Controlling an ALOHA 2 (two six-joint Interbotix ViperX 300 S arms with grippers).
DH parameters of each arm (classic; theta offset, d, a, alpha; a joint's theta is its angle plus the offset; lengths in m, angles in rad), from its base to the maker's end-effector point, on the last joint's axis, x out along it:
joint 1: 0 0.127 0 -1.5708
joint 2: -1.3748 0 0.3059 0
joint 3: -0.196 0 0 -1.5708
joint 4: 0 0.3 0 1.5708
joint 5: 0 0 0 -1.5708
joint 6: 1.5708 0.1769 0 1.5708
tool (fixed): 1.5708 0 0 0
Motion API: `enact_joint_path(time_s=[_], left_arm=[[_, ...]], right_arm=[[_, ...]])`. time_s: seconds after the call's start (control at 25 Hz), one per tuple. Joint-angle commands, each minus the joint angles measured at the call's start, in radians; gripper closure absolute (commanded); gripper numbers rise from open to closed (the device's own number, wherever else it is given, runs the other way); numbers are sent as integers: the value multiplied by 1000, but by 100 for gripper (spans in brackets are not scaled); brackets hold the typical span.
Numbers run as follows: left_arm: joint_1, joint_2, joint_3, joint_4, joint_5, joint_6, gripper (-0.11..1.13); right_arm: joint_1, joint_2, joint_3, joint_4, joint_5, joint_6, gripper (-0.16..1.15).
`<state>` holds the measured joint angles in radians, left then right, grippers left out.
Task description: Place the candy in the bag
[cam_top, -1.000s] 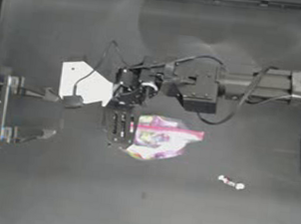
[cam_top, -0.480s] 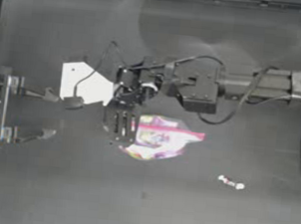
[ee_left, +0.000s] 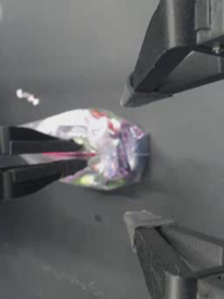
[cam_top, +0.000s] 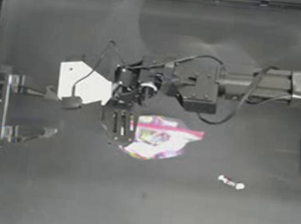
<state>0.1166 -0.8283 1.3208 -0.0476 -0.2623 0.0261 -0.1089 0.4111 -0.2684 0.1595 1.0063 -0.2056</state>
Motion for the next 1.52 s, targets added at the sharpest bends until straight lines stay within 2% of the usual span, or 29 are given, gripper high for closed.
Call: enact_joint_path(time_s=[0.04,0.48,0.96,1.2,1.52], left_arm=[[0,60,-25,-17,-55,-2,2],[-15,298,-72,-28,-221,-2,2],[-77,612,-101,-91,-566,0,2],[-94,716,-104,-115,-706,-2,2],[-94,761,-129,-121,-752,-14,3]], right_arm=[[2,-26,-29,-2,-3,-2,57],[8,-28,-28,-2,-3,-2,58],[8,-29,-34,2,-2,-12,58],[8,-29,-35,0,0,-12,58],[8,-28,-35,5,-2,-12,58]])
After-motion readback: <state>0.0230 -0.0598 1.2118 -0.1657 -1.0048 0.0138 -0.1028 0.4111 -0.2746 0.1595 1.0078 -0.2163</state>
